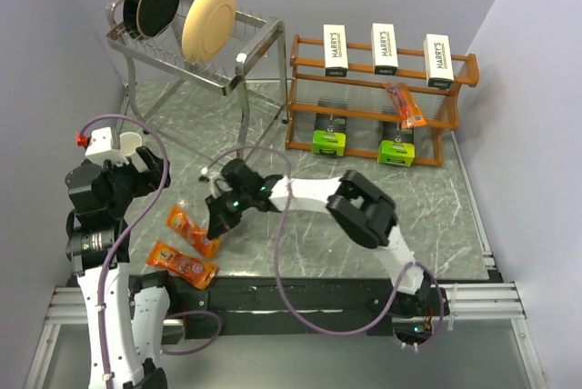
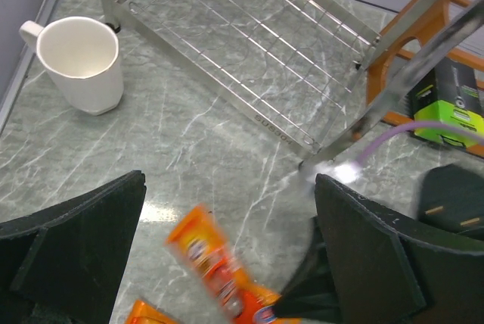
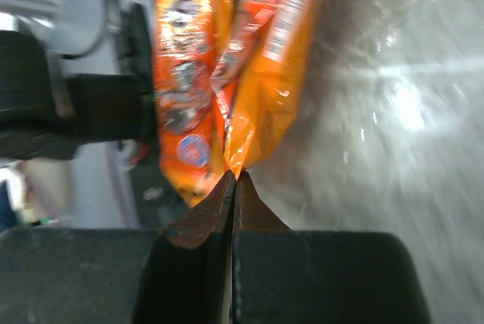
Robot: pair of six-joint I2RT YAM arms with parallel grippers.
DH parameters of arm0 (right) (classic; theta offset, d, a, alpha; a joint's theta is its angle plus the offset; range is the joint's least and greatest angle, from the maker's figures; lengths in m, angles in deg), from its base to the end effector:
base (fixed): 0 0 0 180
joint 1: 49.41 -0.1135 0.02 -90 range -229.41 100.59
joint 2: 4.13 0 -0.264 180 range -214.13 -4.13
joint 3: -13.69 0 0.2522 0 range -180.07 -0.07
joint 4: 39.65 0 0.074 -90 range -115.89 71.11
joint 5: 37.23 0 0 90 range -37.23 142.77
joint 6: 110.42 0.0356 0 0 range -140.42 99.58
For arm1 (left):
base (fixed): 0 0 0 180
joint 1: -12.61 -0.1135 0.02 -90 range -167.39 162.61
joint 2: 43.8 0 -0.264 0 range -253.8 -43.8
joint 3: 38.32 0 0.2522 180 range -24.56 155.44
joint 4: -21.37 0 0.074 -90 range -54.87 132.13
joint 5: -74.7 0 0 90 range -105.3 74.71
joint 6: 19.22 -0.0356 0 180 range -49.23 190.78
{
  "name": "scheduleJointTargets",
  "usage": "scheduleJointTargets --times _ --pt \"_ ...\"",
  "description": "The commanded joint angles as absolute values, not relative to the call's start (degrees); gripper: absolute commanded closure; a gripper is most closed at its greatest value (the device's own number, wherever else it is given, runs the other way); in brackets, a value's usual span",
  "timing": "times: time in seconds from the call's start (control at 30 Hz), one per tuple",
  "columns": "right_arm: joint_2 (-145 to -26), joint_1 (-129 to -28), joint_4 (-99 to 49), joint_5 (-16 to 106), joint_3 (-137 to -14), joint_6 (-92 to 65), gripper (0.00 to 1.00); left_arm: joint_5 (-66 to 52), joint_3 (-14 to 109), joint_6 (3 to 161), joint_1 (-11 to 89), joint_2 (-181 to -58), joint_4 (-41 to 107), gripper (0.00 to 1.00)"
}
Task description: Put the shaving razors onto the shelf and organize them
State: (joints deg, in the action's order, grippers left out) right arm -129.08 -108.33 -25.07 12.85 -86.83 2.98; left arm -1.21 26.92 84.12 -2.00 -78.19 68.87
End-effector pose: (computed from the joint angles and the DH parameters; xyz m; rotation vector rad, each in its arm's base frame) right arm 0.2280 0.4225 0.1618 -1.1774 2.2536 1.4713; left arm 0.1209 0.0225 0.3608 -0.2815 1.8363 -0.2133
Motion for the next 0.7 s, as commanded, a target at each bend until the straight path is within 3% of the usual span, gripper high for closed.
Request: scheduleJointTargets --times 0.0,0.27,0.43,0.67 --pt "-113.6 -103.21 -33.53 7.96 -81.38 9.72 1.0 2.19 30.19 85.19 -2.42 -78.61 66.16 0.0" --pt "-94.5 -95.57 -32.22 6.1 -66.1 9.73 1.0 10.0 29.85 83.08 -2.24 -80.01 64.66 0.0" --pt "-83.69 -84.52 -28.54 5.92 -60.72 8.94 1.0 21.15 29.93 80.8 0.04 -83.17 62.64 0.0" --pt "-72.18 -70.52 -26.33 9.16 -55.18 5.33 1.0 18.98 29.41 79.65 15.41 -87.12 56.84 0.01"
